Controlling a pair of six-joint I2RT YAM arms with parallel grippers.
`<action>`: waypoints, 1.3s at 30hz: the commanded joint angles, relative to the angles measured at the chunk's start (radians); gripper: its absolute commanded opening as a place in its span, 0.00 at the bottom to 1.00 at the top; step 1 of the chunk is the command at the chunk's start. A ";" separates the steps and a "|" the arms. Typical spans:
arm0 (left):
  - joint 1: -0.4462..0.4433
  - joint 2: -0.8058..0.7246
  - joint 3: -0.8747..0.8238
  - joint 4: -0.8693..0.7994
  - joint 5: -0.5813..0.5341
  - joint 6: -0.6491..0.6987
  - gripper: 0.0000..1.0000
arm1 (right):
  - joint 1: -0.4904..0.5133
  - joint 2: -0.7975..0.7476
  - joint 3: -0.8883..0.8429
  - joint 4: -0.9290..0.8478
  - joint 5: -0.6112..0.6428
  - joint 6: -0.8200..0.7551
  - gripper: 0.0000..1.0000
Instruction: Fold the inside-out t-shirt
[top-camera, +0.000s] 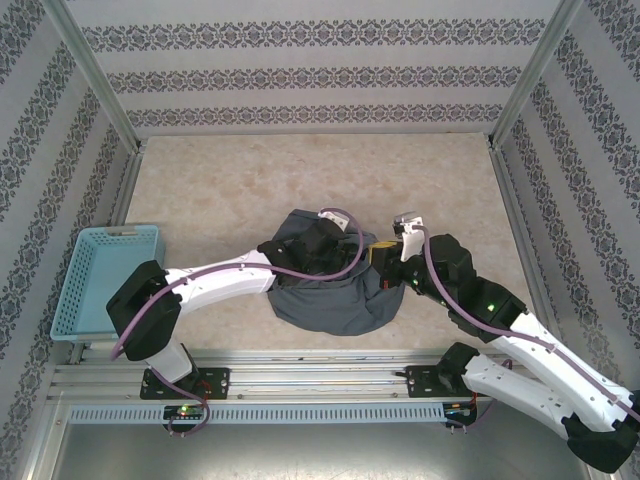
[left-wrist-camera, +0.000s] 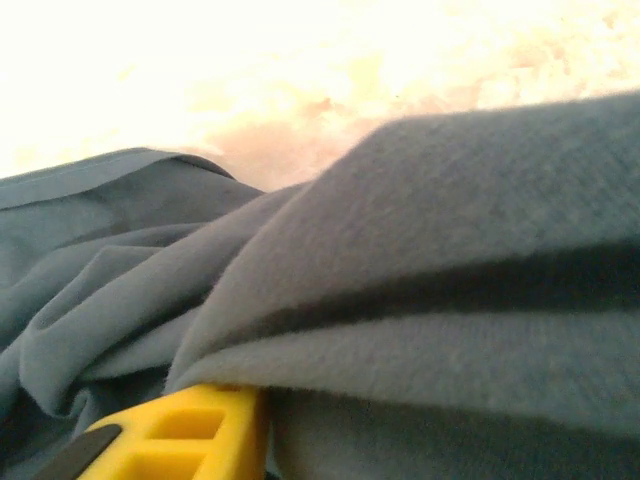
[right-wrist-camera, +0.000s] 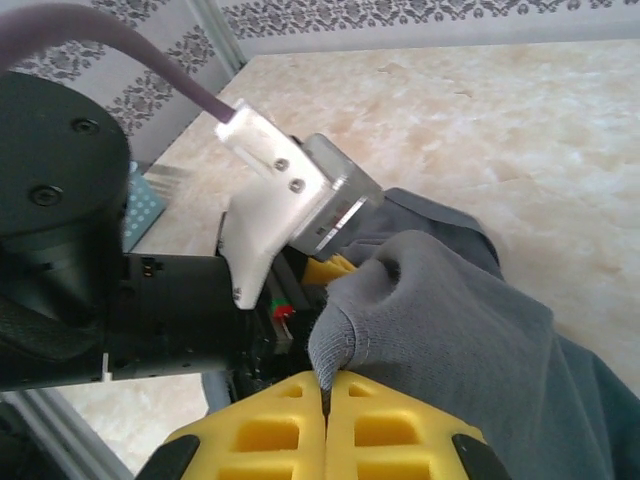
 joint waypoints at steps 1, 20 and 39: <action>0.009 -0.042 0.009 -0.034 -0.031 0.027 0.23 | 0.005 0.005 0.006 -0.012 0.067 -0.013 0.00; -0.003 -0.121 -0.037 -0.053 0.145 0.017 0.27 | -0.057 0.073 0.041 0.009 0.044 0.011 0.00; -0.010 -0.020 -0.040 0.008 0.268 -0.082 0.33 | -0.038 0.085 0.039 0.023 0.024 0.012 0.00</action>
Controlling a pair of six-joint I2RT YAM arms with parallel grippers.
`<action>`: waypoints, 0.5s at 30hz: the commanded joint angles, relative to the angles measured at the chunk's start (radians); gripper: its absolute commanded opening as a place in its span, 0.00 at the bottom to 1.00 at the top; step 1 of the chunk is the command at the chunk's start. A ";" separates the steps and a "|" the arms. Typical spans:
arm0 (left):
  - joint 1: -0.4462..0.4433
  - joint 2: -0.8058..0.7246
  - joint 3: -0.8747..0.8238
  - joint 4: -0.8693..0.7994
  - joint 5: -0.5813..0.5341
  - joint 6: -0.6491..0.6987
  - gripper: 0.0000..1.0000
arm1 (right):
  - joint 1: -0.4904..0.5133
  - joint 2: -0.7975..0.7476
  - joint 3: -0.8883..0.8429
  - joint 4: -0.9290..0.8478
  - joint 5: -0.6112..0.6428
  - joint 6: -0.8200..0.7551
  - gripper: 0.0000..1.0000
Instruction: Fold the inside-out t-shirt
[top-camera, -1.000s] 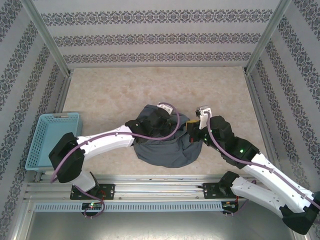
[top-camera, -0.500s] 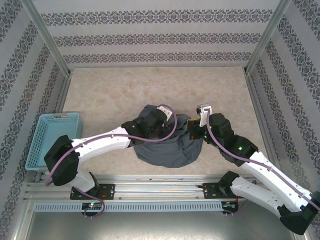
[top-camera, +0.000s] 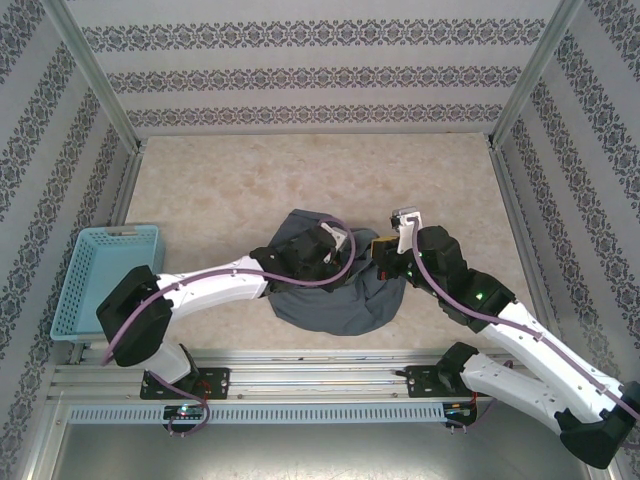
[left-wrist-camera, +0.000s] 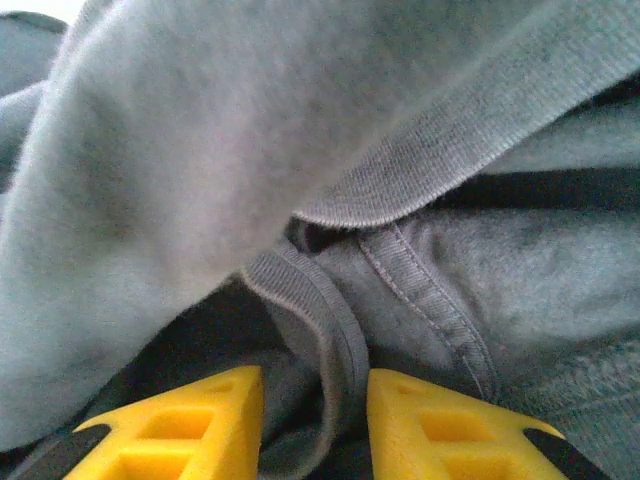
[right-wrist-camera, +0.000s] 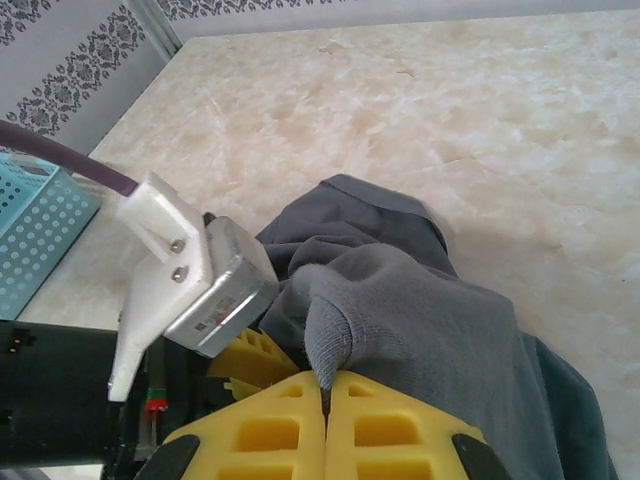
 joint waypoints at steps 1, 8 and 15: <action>-0.007 0.037 0.050 0.029 0.006 -0.021 0.33 | 0.016 0.002 0.026 0.027 -0.006 0.012 0.00; 0.000 0.091 0.103 -0.002 -0.066 -0.012 0.34 | 0.028 -0.010 0.017 0.030 -0.008 0.005 0.00; 0.016 0.121 0.156 -0.042 -0.119 -0.005 0.16 | 0.031 -0.042 0.008 0.006 0.024 -0.008 0.00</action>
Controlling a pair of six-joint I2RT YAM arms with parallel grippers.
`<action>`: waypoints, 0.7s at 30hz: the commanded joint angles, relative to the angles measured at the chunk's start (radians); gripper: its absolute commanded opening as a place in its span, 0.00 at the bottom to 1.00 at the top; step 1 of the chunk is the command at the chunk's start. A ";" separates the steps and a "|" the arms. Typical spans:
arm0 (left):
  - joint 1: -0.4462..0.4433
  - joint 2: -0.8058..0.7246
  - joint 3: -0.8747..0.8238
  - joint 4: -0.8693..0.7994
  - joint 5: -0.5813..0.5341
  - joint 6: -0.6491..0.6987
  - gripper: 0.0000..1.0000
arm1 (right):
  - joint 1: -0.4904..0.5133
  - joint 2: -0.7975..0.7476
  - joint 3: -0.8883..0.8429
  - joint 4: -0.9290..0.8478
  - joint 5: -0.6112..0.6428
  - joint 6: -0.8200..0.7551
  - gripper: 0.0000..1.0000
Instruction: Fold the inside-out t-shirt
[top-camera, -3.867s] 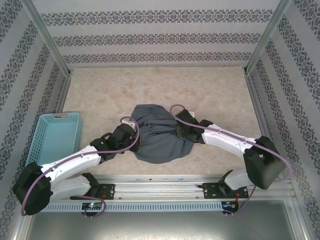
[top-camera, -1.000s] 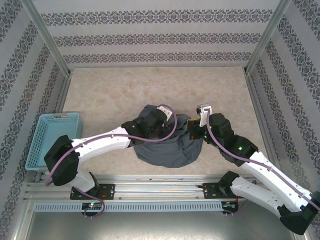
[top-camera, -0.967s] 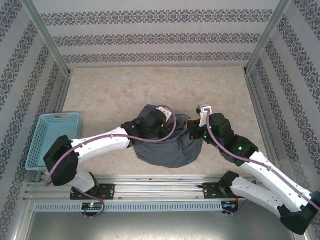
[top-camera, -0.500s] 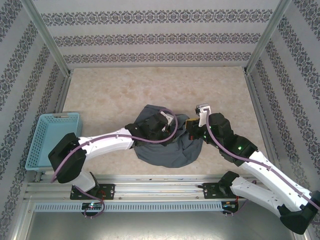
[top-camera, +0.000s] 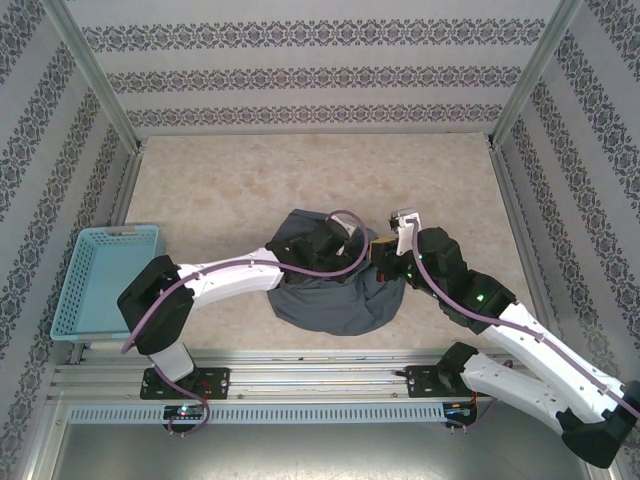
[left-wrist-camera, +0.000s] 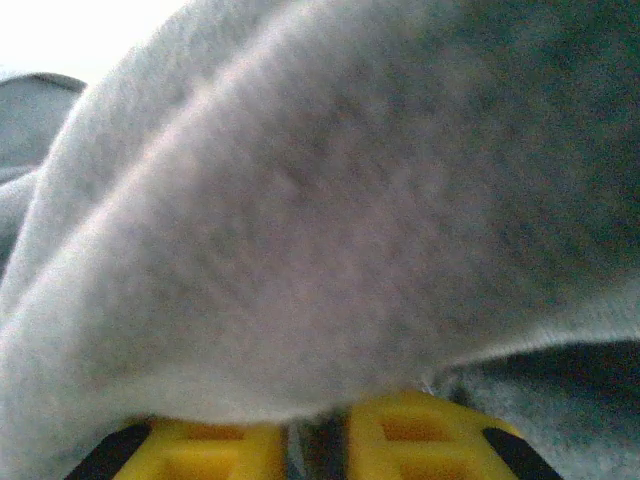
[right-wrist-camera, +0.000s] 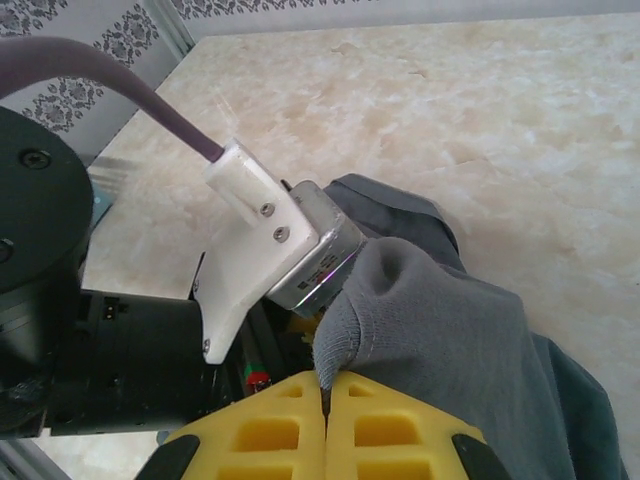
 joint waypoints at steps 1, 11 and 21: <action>0.014 0.006 0.041 -0.048 -0.058 0.004 0.13 | 0.012 -0.032 0.009 -0.005 0.044 -0.009 0.00; 0.041 -0.277 0.168 -0.238 -0.251 0.133 0.00 | -0.223 0.108 0.226 -0.120 0.007 -0.074 0.00; 0.157 -0.467 0.292 -0.324 -0.291 0.140 0.00 | -0.270 0.191 0.514 -0.156 -0.128 -0.117 0.00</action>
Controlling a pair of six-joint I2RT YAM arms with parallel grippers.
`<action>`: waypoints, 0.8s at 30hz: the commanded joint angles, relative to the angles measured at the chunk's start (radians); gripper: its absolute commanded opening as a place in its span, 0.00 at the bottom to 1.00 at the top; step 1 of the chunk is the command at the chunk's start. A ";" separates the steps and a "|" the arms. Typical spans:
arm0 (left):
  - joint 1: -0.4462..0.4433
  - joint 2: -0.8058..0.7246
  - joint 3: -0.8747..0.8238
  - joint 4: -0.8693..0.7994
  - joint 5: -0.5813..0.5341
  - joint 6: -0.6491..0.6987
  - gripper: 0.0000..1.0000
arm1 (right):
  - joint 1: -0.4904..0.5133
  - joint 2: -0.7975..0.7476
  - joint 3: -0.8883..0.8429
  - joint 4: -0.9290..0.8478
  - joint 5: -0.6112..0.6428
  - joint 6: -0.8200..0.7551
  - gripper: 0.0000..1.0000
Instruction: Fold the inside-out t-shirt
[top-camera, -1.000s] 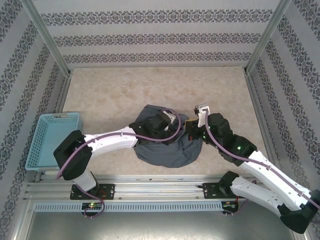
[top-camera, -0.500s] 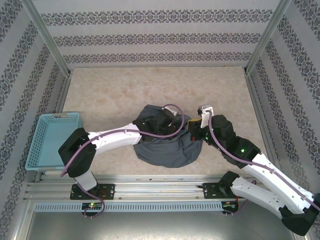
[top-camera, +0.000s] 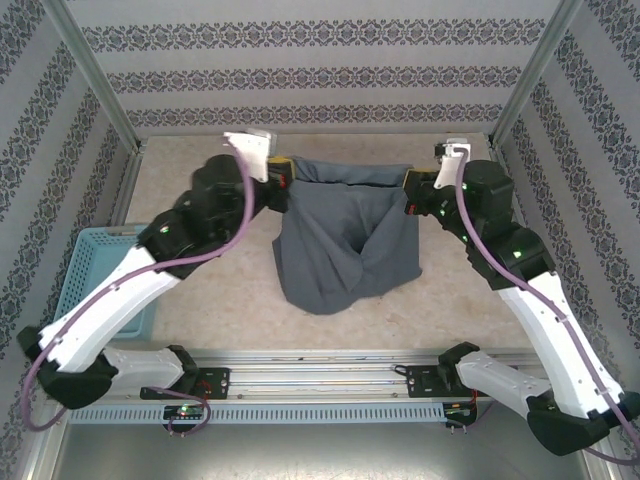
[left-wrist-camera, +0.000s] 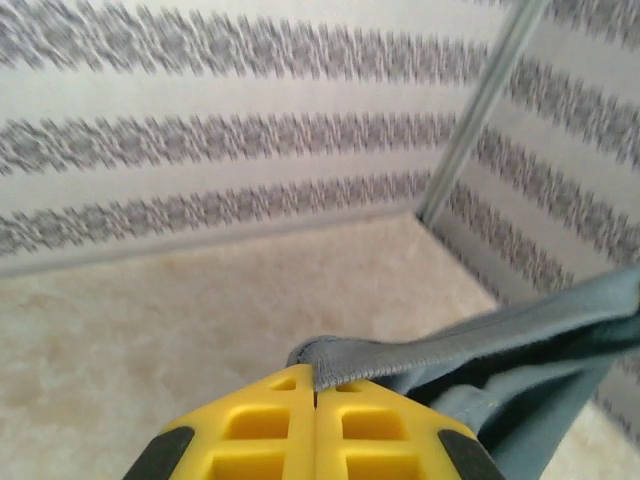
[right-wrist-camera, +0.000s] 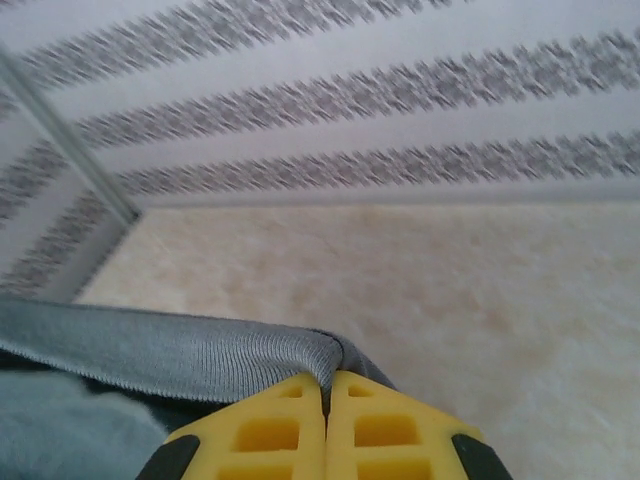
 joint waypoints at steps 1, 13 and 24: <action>0.041 0.023 -0.079 -0.086 -0.027 -0.019 0.00 | 0.055 -0.018 -0.030 -0.007 -0.073 -0.024 0.00; 0.345 0.326 -0.226 -0.214 0.163 -0.181 0.01 | 0.162 0.413 0.007 0.165 -0.127 -0.030 0.00; 0.288 0.198 -0.333 -0.052 0.286 -0.152 0.59 | 0.117 0.915 0.470 0.078 -0.295 -0.042 0.00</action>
